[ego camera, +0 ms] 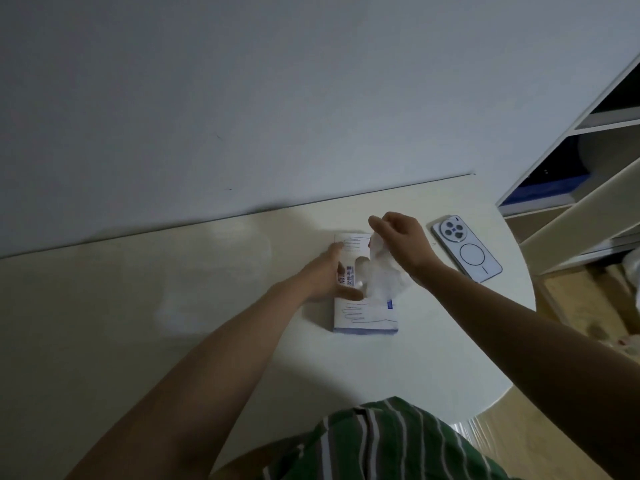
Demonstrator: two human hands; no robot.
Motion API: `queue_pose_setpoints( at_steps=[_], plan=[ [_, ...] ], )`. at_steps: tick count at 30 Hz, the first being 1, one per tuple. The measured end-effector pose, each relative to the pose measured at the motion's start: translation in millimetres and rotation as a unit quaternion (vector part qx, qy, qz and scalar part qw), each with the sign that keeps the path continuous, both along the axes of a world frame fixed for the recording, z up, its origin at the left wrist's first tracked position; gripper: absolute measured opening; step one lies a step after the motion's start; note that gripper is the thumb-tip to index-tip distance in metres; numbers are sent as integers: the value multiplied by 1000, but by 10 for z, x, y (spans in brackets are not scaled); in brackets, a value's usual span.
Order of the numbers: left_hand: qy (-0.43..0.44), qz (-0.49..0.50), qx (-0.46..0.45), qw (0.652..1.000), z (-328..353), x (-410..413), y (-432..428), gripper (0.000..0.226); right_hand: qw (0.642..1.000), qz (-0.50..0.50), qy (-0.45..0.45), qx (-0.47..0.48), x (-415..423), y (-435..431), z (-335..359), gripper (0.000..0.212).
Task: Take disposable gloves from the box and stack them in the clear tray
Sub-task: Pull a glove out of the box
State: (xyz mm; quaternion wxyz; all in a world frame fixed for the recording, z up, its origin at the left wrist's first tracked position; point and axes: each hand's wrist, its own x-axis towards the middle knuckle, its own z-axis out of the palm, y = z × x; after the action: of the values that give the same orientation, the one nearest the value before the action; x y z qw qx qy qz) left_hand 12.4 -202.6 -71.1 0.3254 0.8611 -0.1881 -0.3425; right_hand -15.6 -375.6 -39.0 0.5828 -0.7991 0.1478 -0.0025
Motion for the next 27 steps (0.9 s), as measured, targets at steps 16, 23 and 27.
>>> queue_pose_setpoints(
  at_steps=[16,23,27],
  plan=[
    [-26,340,-216,915,406,72,1009,18,983,127,116,70,226,999,188,58],
    [4,363,-199,910,472,85,1654,16,980,195,51,-7,329,1508,221,17],
    [95,402,-209,886,439,129,2048,26,985,131,92,68,375,1776,243,14]
  ],
)
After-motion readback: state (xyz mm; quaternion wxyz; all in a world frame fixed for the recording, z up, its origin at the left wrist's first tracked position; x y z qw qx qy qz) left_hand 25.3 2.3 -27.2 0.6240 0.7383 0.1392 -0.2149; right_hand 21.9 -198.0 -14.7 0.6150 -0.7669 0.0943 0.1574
